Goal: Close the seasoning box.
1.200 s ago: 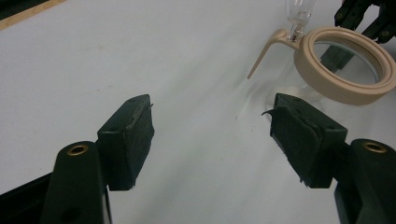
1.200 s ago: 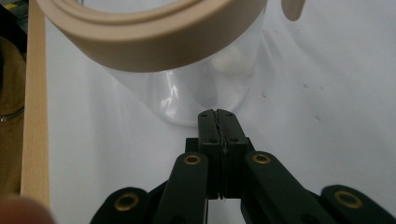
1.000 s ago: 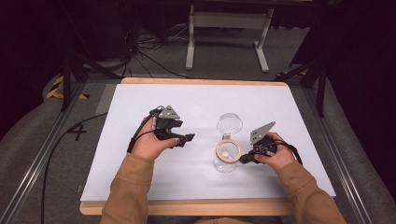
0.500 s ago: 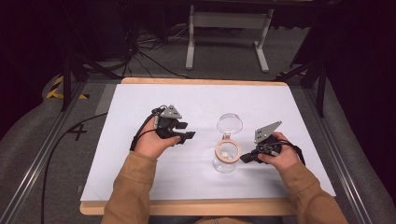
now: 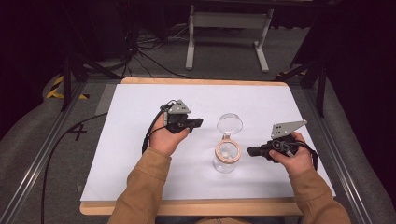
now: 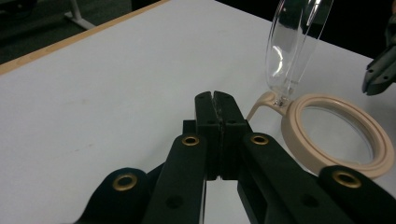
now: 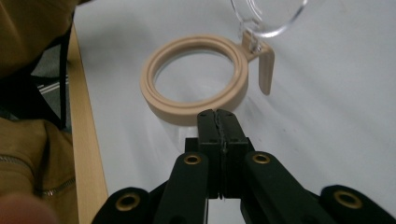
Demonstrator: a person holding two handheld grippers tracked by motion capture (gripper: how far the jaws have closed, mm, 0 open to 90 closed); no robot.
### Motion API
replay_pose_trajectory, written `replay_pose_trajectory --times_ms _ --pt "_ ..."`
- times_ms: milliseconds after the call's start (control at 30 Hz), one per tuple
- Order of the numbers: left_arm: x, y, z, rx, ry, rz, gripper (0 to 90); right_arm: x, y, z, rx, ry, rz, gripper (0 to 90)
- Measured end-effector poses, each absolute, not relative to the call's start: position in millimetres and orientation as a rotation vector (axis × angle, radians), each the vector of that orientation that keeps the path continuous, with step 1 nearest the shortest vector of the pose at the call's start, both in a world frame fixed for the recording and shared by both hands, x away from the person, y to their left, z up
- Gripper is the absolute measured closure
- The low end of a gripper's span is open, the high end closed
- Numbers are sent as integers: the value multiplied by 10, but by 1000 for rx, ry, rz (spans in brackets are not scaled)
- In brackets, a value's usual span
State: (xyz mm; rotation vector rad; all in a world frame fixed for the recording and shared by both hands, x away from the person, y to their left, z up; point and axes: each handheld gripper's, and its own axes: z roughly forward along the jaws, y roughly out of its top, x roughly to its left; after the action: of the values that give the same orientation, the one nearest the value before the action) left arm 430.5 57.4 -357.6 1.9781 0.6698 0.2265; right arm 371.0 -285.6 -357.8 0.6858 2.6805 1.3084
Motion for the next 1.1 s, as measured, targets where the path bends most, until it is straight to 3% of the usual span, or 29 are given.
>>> replay_pose_trajectory --times_ms 500,1100 --pt "4411 260 -3774 1936 639 200 895 3643 -2634 -3657 770 2571 1440 900" --pt "4384 202 -3773 1962 578 192 885 3633 -2606 -3619 815 2488 1547 900"
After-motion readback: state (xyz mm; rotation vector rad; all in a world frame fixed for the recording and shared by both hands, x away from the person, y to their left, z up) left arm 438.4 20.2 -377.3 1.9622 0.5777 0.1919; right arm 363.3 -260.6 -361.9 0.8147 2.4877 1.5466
